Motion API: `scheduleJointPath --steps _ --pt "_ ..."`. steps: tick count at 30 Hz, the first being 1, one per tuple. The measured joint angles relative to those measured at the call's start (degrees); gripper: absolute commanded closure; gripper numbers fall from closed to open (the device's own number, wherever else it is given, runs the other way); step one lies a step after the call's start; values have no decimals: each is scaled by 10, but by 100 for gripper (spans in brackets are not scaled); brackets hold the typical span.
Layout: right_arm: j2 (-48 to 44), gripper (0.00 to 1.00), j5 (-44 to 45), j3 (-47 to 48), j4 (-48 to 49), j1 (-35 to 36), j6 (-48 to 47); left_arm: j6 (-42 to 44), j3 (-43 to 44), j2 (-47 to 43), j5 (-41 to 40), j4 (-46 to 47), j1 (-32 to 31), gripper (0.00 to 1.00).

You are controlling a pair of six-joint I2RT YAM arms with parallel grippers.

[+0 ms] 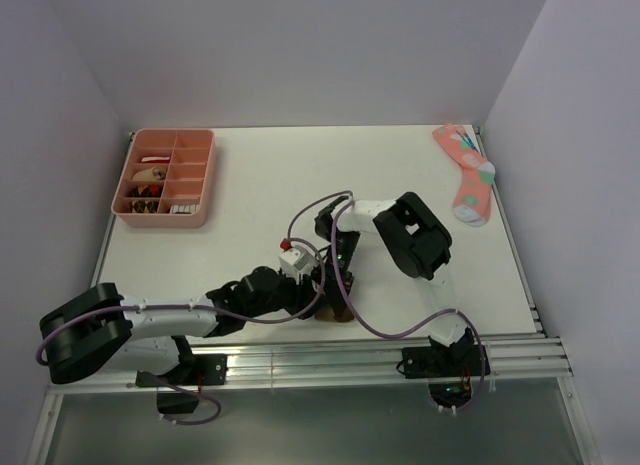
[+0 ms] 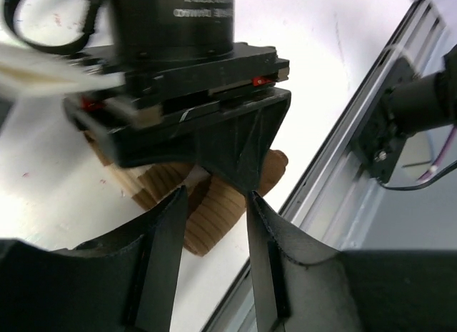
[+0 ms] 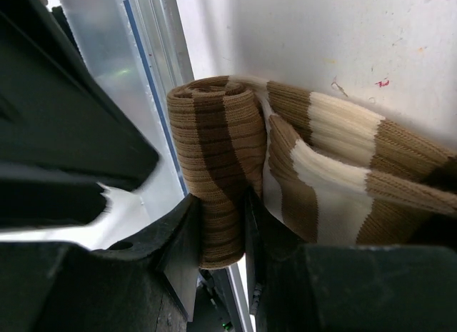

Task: Roll the socks
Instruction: Roll the sock at the center of the board.

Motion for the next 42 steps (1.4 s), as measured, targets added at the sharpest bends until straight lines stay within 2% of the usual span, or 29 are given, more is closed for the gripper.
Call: scheduleJointPath --steps 7,21,27,35,42 --pt "8 82 -1 5 -8 -1 -3 50 59 74 0 -39 -13 54" --pt "16 81 -3 5 -14 -10 -17 64 71 140 39 -12 -13 53" --pt "16 78 1 5 -10 -12 -2 64 75 146 47 -12 -13 63" --pt "14 66 14 3 2 -19 38 59 81 165 56 7 -12 98" --pt "-20 53 44 -15 33 -27 78 41 78 172 55 29 -10 100"
